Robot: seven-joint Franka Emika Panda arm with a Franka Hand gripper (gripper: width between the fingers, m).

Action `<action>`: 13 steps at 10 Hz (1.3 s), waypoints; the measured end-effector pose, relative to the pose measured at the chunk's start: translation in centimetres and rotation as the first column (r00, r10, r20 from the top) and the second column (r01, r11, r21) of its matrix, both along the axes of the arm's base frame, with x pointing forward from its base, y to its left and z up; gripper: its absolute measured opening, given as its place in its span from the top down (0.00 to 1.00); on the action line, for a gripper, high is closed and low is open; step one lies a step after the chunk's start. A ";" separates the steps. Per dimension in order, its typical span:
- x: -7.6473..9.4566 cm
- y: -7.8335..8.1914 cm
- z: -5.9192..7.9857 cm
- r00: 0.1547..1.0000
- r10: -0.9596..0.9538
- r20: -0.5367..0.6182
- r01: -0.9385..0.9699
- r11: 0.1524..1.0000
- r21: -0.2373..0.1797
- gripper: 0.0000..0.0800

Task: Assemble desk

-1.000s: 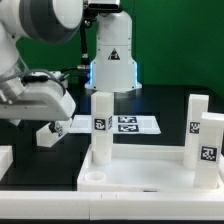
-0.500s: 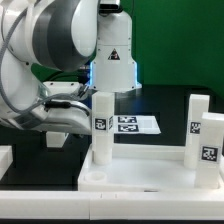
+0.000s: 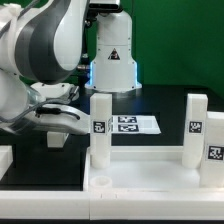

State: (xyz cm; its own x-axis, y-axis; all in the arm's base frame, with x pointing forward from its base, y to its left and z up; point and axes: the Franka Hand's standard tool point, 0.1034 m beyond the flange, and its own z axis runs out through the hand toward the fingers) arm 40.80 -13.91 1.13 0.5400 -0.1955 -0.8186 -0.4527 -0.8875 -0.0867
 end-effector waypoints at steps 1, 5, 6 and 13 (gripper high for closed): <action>0.0 0.0 0.0 1.000 0.001 0.001 -0.001 1.000 0.000 0.19; 0.0 0.0 0.0 1.000 0.000 0.000 0.000 1.000 0.000 0.64; 0.5 -0.5 0.8 1.000 -0.005 0.009 0.005 1.000 0.000 0.64; 6.7 -2.7 7.2 0.923 0.032 0.384 0.015 0.993 -0.121 0.64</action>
Offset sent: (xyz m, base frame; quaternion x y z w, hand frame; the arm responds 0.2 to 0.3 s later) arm 0.0000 0.0000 0.0000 0.0000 0.0000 0.0000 1.0000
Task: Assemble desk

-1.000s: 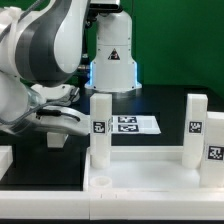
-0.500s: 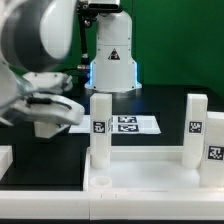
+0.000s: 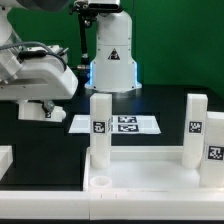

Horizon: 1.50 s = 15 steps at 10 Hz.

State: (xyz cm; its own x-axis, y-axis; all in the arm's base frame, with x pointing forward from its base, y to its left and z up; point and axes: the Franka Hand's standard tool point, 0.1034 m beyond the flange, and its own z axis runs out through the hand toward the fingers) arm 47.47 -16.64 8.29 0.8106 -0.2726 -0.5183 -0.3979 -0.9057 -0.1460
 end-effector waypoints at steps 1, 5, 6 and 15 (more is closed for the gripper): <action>2.8 -0.1 2.5 0.996 0.012 0.092 -0.011 1.000 -0.009 0.64; 6.7 -1.1 4.7 0.876 0.124 0.466 -0.043 0.983 -0.180 0.64; 7.8 -1.0 5.3 0.849 0.128 0.513 -0.007 0.973 -0.231 0.64; 14.2 8.0 9.3 0.557 0.273 0.784 0.122 0.907 -0.403 0.64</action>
Offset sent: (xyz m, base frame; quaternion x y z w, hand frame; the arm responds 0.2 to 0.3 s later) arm 0.0000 0.0000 0.0000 0.0000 0.1938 0.0000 0.9810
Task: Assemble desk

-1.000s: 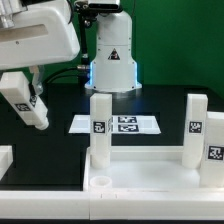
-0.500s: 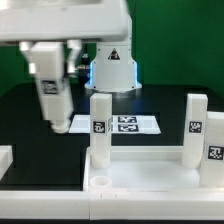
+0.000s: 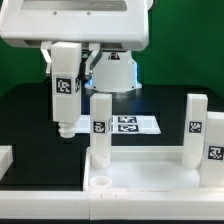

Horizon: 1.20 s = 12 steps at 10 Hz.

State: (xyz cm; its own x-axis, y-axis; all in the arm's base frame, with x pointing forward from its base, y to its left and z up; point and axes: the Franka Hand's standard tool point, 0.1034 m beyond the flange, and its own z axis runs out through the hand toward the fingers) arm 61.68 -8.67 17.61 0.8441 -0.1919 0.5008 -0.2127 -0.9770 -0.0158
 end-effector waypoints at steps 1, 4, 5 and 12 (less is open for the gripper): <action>0.7 1.7 -0.1 0.999 -0.049 -0.022 0.050 0.997 0.065 0.64; 2.4 4.7 -2.2 0.997 -0.075 0.014 0.074 0.994 0.079 0.64; 2.4 4.5 -2.3 0.997 -0.075 0.009 0.074 0.994 0.079 0.64; 1.3 4.2 -5.7 0.996 -0.094 -0.003 0.094 0.994 0.051 0.64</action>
Offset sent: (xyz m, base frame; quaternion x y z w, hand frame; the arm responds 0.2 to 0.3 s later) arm 0.0242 0.0315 -0.0309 -0.0072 0.0612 0.0536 0.9967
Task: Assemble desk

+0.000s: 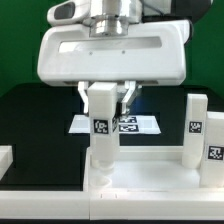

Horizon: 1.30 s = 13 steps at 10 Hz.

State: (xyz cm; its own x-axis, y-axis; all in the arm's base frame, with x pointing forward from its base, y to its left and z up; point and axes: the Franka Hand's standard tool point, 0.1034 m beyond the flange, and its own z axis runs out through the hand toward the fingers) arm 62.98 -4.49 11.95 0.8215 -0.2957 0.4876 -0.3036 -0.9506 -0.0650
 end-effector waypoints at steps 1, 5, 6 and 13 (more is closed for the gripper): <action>-0.1 -0.1 -0.3 1.000 -0.001 -0.005 0.001 1.000 -0.001 0.64; -0.1 -0.2 -1.2 1.000 -0.002 -0.009 0.002 1.000 -0.009 0.64; -0.3 -0.1 -1.7 1.000 -0.001 -0.016 0.001 1.000 -0.011 0.64; -0.5 -0.1 -2.3 0.999 0.000 -0.036 -0.001 1.000 -0.006 0.55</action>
Offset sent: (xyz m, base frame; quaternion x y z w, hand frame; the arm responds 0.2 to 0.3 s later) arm 0.0012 0.0013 -0.0058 -0.0055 0.0103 0.0035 0.9999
